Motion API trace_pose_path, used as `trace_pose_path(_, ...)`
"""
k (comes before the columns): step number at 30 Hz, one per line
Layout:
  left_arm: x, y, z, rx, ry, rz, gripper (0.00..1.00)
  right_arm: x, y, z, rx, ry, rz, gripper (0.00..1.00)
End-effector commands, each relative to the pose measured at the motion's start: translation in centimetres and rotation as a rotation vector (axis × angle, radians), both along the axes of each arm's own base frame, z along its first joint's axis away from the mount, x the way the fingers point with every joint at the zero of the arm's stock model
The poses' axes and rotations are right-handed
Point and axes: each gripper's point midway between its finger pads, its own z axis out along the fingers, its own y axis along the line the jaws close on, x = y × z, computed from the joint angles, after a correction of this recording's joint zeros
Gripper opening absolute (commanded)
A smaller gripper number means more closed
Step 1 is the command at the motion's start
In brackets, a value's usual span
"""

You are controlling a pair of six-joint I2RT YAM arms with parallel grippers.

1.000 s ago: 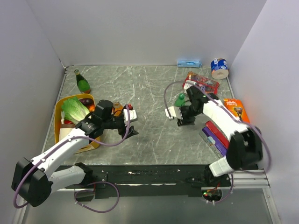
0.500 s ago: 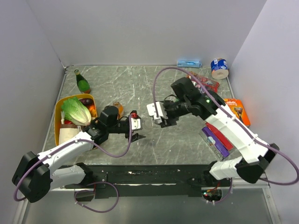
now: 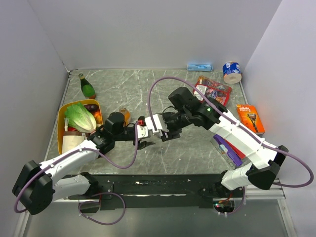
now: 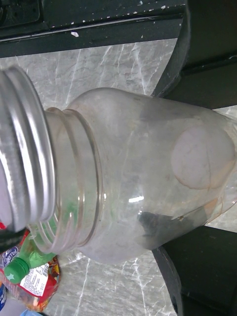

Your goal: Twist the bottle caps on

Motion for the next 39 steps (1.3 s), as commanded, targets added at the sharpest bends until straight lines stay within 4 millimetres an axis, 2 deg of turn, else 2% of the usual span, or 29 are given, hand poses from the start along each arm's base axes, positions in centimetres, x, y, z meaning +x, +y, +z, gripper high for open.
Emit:
trace_pose_path(1,-0.7,-0.6,2.8,-0.084,-0.066,-0.045,0.01,1.3,1.2,1.2,0.038,-0.037,-0.058,0.56)
trace_pose_path(4,-0.7,-0.5,3.0,-0.1,-0.051,-0.024,0.01,2.1,1.4,1.4,0.058,-0.071,-0.098,0.55)
trace_pose_path(8,-0.9,-0.3,3.1,-0.126,-0.039,-0.009,0.01,2.1,1.5,1.4,0.052,-0.078,-0.106,0.56)
trace_pose_path(17,-0.8,0.0,3.5,-0.154,-0.077,0.006,0.01,0.1,1.9,0.4,-0.016,0.018,-0.032,0.57)
trace_pose_path(22,-0.8,0.2,3.3,-0.158,-0.072,0.023,0.01,-0.5,2.0,0.8,-0.028,0.042,-0.002,0.57)
trace_pose_path(28,-0.5,0.2,3.9,-0.185,-0.053,0.041,0.01,-0.2,1.9,0.0,-0.061,0.038,-0.006,0.57)
trace_pose_path(39,0.1,-0.1,5.5,-0.248,0.005,0.082,0.01,0.8,2.1,-1.1,-0.066,0.083,-0.15,0.55)
